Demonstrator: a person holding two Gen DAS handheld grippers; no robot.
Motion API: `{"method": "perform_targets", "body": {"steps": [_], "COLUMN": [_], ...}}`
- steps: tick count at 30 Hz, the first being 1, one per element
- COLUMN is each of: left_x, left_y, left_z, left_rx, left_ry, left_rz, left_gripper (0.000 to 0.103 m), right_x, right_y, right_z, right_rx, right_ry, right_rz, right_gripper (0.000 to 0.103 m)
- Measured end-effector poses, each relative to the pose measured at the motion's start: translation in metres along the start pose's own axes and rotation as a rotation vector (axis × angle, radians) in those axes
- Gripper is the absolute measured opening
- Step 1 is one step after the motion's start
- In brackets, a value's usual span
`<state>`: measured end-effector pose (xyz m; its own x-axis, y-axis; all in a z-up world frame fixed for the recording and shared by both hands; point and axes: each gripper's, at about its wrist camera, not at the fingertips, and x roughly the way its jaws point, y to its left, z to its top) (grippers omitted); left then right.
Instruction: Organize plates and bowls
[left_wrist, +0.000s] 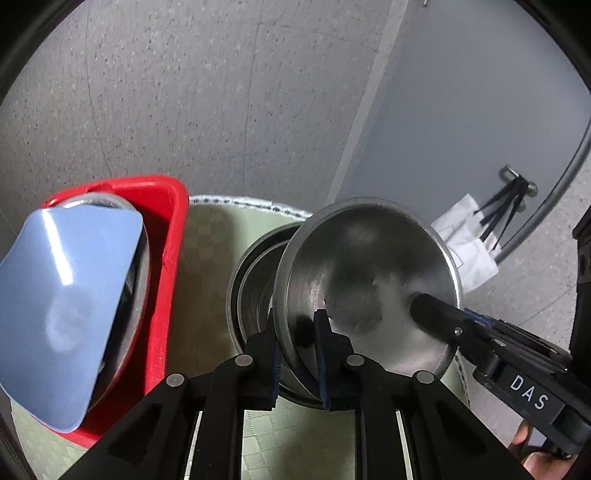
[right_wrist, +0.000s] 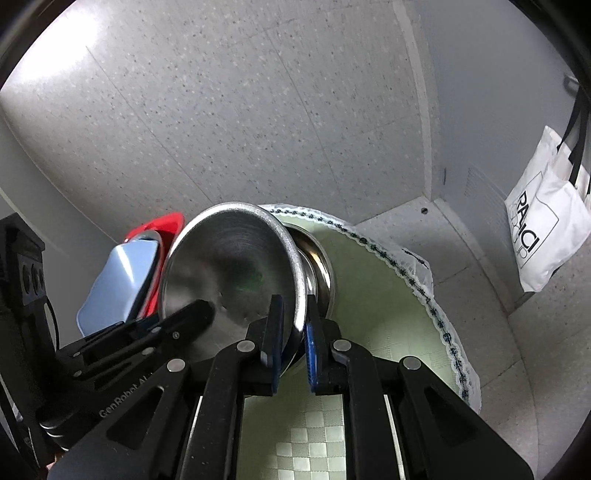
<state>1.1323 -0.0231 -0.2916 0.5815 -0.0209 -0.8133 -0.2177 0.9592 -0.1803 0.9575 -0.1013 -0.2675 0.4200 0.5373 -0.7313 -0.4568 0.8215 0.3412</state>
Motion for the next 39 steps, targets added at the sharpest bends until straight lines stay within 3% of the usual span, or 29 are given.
{"method": "perform_targets", "body": {"steps": [9,14,16,20,22,25,28,32,39], "left_x": [0.027,0.032,0.029,0.020,0.013,-0.007,-0.023,-0.029,-0.015], "left_y": [-0.009,-0.013,-0.011,-0.009,-0.008,0.001,0.013,0.015,0.005], "left_z": [0.019,0.012,0.011,0.008,0.005,-0.004,-0.013,-0.025,-0.021], "left_rx": [0.027,0.024,0.015,0.015,0.003,-0.050,-0.125,-0.198,-0.183], "left_ry": [0.008,0.010,0.008,-0.010,-0.022,-0.079,-0.107,-0.123,-0.085], "left_rz": [0.040,0.027,0.011,-0.022,-0.032,-0.016,-0.013,0.049,0.076], "left_gripper": [0.020,0.024,0.032,0.047,0.059,0.079,0.087,0.092,0.092], "right_x": [0.011,0.012,0.009,0.000,-0.005,-0.018,-0.028,-0.027,-0.001], "right_y": [0.002,0.001,0.001,-0.001,-0.005,-0.013,-0.023,-0.035,-0.033], "right_z": [0.002,0.002,0.001,0.001,0.001,0.001,0.002,0.006,0.001], "right_rx": [-0.010,0.002,0.006,0.010,0.020,0.041,0.063,0.100,0.120], "right_ry": [0.009,0.009,0.000,-0.021,-0.029,-0.054,-0.077,-0.072,-0.009], "right_rz": [-0.046,-0.056,-0.054,-0.055,-0.055,-0.056,-0.059,-0.052,0.008], "right_gripper": [0.014,0.015,0.015,0.030,0.033,0.041,0.052,0.061,0.065]}}
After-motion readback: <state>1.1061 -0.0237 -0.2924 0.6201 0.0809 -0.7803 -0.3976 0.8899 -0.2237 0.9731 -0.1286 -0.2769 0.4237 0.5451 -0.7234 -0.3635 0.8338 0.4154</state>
